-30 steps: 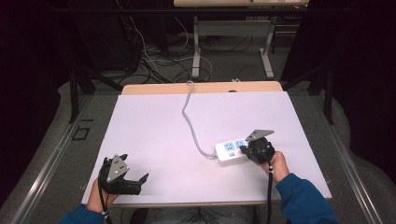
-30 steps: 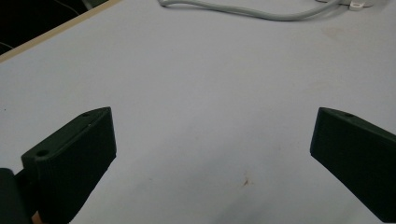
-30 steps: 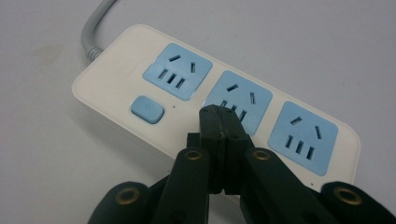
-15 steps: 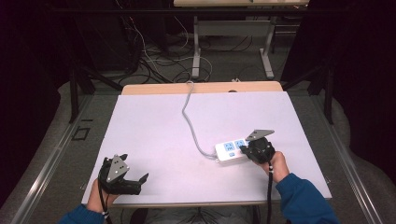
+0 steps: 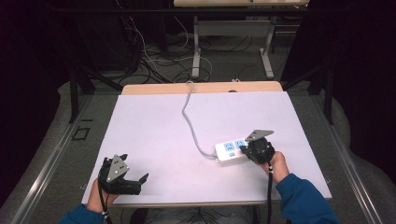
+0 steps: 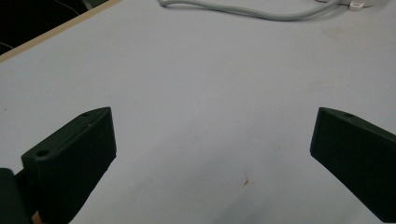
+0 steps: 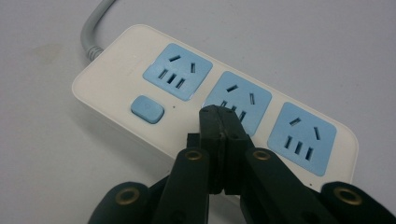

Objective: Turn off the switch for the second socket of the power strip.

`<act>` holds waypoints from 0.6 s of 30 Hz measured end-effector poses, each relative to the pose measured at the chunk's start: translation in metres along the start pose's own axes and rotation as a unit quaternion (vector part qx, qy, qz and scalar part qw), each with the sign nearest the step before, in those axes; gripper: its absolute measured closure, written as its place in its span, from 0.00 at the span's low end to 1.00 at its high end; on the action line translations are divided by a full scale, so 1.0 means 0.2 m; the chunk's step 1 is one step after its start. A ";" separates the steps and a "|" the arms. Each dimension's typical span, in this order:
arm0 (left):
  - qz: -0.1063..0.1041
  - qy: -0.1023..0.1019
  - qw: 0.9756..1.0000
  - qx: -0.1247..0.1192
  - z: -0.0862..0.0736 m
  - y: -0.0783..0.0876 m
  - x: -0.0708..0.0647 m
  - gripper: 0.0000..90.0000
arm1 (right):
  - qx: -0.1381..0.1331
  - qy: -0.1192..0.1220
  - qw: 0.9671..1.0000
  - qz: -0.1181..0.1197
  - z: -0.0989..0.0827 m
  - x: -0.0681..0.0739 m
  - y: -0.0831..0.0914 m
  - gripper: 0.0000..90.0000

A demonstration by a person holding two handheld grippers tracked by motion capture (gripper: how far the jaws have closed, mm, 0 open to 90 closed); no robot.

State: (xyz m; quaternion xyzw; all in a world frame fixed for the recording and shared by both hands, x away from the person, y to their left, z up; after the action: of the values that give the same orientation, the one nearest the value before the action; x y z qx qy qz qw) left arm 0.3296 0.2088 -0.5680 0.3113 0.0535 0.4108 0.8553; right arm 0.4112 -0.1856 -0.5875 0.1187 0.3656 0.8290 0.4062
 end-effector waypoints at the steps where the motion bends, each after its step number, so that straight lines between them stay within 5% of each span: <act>1: 0.000 0.000 1.000 0.000 0.00 0.00 0.00 0.00 | 0.000 0.001 1.000 -0.003 0.00 0.00 0.00 1.00; 18: 0.000 0.000 1.000 0.000 0.00 0.00 0.00 0.00 | -0.004 0.006 1.000 -0.005 0.00 0.00 0.00 1.00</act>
State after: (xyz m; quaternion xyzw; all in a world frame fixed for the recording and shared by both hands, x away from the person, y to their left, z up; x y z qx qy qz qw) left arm 0.3297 0.2090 -0.5680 0.3115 0.0532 0.4109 0.8551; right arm 0.4109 -0.1858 -0.5870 0.1100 0.3657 0.8290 0.4085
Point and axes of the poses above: each handheld gripper's, and its own axes: y roughly backward along the jaws, z roughly out of its top, x roughly to its left, the point moved 8 cm from there along -y, roughly forward along the jaws, and after that the axes turned 2 degrees about -z, right-handed, at the moved point
